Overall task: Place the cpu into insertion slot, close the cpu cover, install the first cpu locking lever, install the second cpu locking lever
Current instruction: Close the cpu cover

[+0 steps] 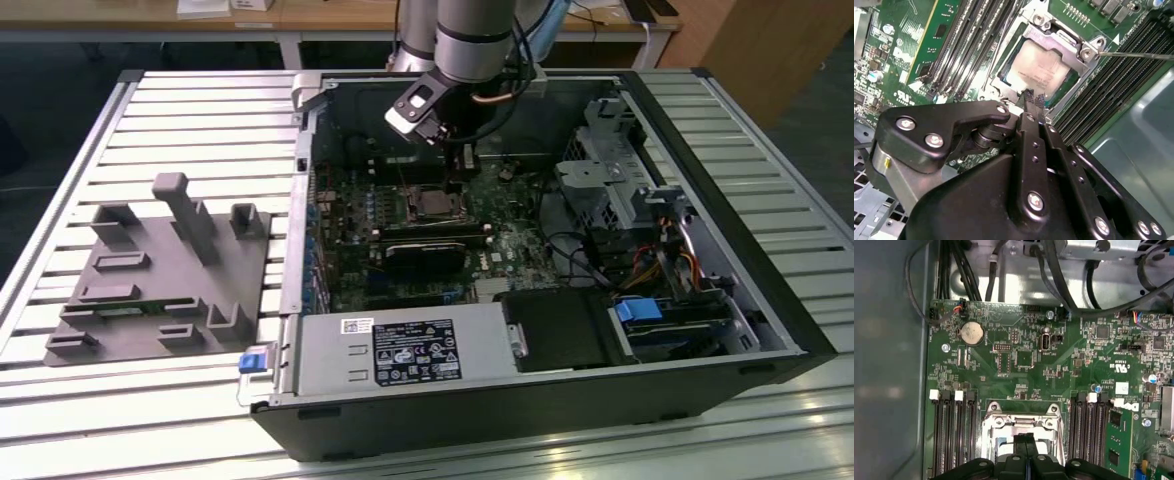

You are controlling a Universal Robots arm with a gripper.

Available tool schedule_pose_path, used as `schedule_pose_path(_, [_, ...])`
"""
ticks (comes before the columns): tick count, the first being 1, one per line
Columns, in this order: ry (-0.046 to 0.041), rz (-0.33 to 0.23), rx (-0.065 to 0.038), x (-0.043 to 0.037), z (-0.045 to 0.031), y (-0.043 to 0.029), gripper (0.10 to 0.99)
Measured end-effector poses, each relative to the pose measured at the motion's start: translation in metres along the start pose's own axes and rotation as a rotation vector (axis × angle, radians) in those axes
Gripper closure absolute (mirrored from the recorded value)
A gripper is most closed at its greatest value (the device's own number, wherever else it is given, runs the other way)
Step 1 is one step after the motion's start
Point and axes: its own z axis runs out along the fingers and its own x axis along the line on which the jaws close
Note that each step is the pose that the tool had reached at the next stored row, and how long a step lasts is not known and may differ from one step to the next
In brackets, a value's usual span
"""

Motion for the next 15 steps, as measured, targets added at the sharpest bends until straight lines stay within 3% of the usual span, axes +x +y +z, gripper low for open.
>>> schedule_pose_path(7, [0.0002,0.0,0.0,0.0003,0.0022,-0.0051,0.98])
schedule_pose_path(15, [0.0002,0.0,0.0,0.0008,0.0066,-0.0208,0.98])
